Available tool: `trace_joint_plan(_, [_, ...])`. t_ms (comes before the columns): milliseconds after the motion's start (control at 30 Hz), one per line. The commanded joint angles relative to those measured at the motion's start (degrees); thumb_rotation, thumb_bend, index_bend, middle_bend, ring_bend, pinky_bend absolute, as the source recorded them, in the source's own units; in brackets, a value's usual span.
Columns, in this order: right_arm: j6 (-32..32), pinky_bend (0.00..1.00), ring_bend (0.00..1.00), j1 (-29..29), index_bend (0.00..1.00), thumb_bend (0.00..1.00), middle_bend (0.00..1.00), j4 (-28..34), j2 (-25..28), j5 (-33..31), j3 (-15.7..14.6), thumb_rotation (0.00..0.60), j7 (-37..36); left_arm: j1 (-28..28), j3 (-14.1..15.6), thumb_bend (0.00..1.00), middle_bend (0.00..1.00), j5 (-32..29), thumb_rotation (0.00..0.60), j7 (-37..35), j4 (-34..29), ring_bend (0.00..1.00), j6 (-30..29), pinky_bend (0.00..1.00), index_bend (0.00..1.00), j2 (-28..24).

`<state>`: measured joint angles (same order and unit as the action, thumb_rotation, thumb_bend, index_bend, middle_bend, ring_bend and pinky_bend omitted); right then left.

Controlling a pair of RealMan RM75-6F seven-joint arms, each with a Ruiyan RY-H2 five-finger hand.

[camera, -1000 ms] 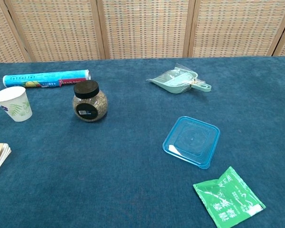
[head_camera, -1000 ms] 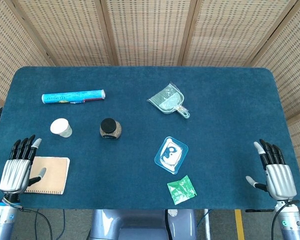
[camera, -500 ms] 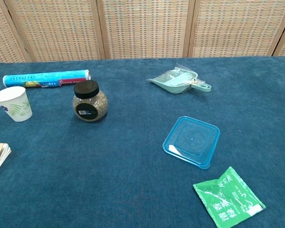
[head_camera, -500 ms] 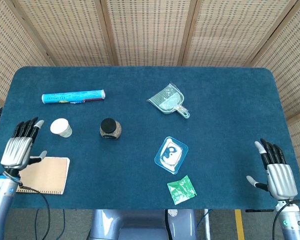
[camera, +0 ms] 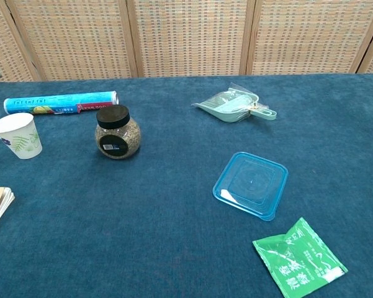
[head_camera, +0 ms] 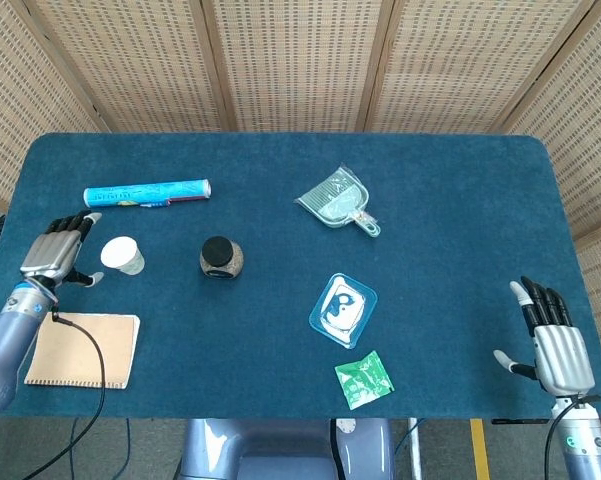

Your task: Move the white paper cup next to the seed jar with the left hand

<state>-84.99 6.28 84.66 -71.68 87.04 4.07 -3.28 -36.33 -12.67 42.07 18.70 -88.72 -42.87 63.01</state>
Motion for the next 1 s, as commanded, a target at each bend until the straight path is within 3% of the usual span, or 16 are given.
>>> trace_joint_plan(33, [0.26, 0.02, 0.0, 0.1, 0.0, 0.0, 0.0, -0.25, -0.05, -0.25, 0.12, 0.6, -0.31, -4.15, 1.62, 0.26, 0.0, -4.76, 0.6, 3.45, 3.37, 0.0, 1.92, 0.0, 0.0, 3.0])
trace_joint_plan(533, [1.19, 0.01, 0.0, 0.36, 0.0, 0.0, 0.0, -0.66, 0.17, -1.19, 0.46, 0.6, -1.64, -9.39, 6.31, 0.27, 0.0, -11.57, 0.6, 8.72, 6.61, 0.0, -0.75, 0.0, 0.16, 8.34])
trace_joint_plan(1000, [2.12, 0.0, 0.0, 0.52, 0.0, 0.0, 0.0, -0.28, 0.47, -1.46, 0.19, 0.6, -1.83, -10.26, 8.28, 0.28, 0.0, -13.69, 0.6, 8.44, 10.65, 0.0, -0.34, 0.0, 0.2, 11.03])
